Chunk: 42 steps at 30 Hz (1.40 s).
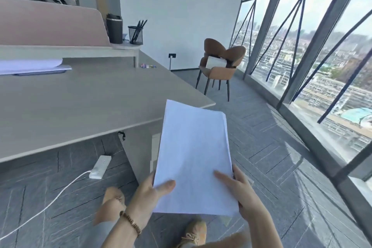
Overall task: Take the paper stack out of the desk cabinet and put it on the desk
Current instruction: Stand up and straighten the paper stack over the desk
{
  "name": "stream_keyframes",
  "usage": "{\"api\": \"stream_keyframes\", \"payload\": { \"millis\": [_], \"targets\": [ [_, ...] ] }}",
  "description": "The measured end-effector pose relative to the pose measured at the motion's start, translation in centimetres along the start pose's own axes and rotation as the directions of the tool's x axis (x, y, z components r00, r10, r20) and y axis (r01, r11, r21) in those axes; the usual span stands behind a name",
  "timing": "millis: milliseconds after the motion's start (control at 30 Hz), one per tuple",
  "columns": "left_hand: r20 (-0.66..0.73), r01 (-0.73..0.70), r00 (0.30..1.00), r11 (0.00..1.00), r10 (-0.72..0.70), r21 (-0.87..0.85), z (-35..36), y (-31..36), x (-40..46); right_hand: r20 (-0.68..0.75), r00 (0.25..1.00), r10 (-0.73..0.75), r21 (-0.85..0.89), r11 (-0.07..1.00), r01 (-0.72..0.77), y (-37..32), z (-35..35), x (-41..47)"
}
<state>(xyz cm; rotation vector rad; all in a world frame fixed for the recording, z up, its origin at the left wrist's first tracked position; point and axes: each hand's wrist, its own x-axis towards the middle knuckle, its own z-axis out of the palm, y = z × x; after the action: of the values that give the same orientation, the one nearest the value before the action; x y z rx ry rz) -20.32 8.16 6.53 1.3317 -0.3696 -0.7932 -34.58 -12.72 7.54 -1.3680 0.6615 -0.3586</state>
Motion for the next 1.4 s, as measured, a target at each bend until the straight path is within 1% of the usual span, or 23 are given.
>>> {"api": "stream_keyframes", "payload": {
  "millis": [133, 267, 400, 533, 600, 633, 767, 833, 933, 1033, 1100, 1267, 1333, 1400],
  "targets": [
    [0.015, -0.094, 0.995, 0.996, 0.094, 0.007, -1.8, 3.8, 0.0, 0.007, 0.994, -0.113, 0.014, 0.993, 0.113, -4.9, 3.1, 2.0],
    [-0.023, -0.117, 0.993, 0.991, 0.115, -0.058, -4.6, 5.6, 1.6, 0.049, 0.978, -0.204, -0.013, 0.979, 0.205, -7.8, 6.9, 4.5],
    [-0.054, -0.105, 0.994, 0.986, 0.098, -0.132, -8.1, 6.6, 4.3, 0.112, 0.971, -0.211, 0.006, 0.977, 0.212, -8.7, 10.3, 8.8],
    [-0.063, -0.091, 0.995, 0.946, 0.075, -0.311, -12.1, 9.2, 8.3, 0.158, 0.970, -0.186, 0.058, 0.982, 0.179, -8.6, 13.3, 13.6],
    [-0.101, -0.083, 0.994, 0.929, 0.050, -0.360, -14.0, 10.9, 10.7, 0.181, 0.967, -0.178, 0.080, 0.983, 0.166, -8.6, 14.8, 15.7],
    [-0.126, -0.085, 0.991, 0.937, 0.045, -0.338, -14.8, 11.6, 11.7, 0.193, 0.966, -0.172, 0.090, 0.983, 0.157, -8.5, 15.5, 16.6],
    [-0.195, -0.078, 0.979, 0.992, 0.057, -0.103, -16.8, 14.2, 14.8, 0.229, 0.960, -0.162, 0.097, 0.985, 0.143, -9.1, 18.0, 19.8],
    [-0.240, -0.108, 0.966, 0.993, 0.093, -0.053, -17.4, 15.0, 16.1, 0.248, 0.952, -0.181, 0.075, 0.983, 0.167, -9.7, 19.1, 21.3],
    [-0.323, -0.200, 0.923, 0.978, 0.209, 0.059, -18.1, 16.3, 17.7, 0.262, 0.935, -0.238, 0.021, 0.970, 0.241, -10.8, 20.6, 23.8],
    [-0.356, -0.289, 0.876, 0.946, 0.324, 0.148, -18.5, 17.6, 19.3, 0.255, 0.914, -0.314, -0.040, 0.941, 0.335, -12.4, 22.1, 26.0],
    [-0.372, -0.334, 0.847, 0.924, 0.380, 0.184, -18.5, 18.3, 20.4, 0.234, 0.903, -0.360, -0.062, 0.921, 0.384, -13.5, 23.0, 27.2],
    [-0.414, -0.417, 0.783, 0.886, 0.464, 0.203, -18.3, 19.9, 22.3, 0.200, 0.862, -0.466, -0.132, 0.859, 0.495, -16.2, 24.0, 28.8],
    [-0.409, -0.434, 0.765, 0.867, 0.498, 0.244, -18.3, 20.1, 22.8, 0.197, 0.846, -0.496, -0.138, 0.840, 0.525, -17.1, 24.1, 29.3],
    [-0.434, -0.415, 0.763, 0.877, 0.480, 0.241, -18.2, 20.0, 23.2, 0.205, 0.836, -0.508, -0.141, 0.830, 0.539, -17.4, 24.2, 29.7]
  ]
}}
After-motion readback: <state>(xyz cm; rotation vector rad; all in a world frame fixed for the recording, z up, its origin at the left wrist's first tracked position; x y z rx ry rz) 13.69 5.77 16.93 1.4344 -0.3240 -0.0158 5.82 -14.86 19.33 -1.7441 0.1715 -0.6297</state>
